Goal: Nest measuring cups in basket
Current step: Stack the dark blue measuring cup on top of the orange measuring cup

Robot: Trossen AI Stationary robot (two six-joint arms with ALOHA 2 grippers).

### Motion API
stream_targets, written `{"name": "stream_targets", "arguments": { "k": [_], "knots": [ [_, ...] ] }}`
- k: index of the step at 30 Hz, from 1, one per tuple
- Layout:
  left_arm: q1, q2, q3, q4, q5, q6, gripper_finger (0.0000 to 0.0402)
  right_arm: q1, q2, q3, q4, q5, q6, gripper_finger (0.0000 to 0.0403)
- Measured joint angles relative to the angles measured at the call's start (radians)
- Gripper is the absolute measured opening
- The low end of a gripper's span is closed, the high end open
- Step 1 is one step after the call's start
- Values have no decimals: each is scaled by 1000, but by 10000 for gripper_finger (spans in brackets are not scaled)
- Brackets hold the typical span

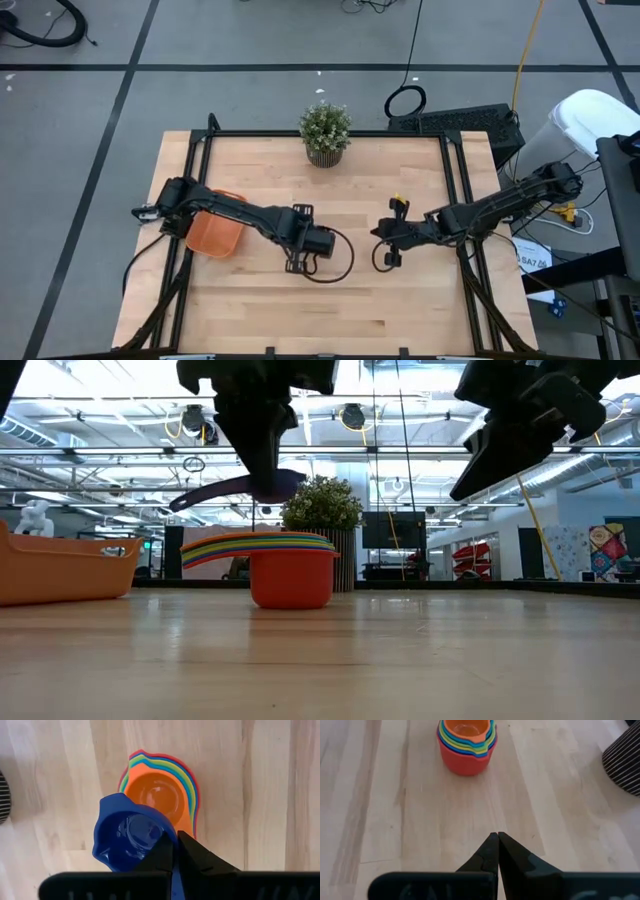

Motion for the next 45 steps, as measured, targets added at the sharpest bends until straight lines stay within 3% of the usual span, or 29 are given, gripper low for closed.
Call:
{"name": "stream_targets", "arguments": {
  "k": [22, 34, 39, 45],
  "knots": [
    [56, 5, 1, 67, 47, 46, 13, 40, 0, 0, 0, -7, 99, 0],
    [56, 5, 1, 68, 62, 14, 129, 61, 0, 0, -28, -7, 123, 0],
    [56, 5, 1, 67, 60, 5, 146, 61, 0, 0, -28, -7, 123, 0],
    [56, 6, 1, 63, 27, 3, 136, 61, 0, 0, -28, -7, 122, 0]
  ]
}}
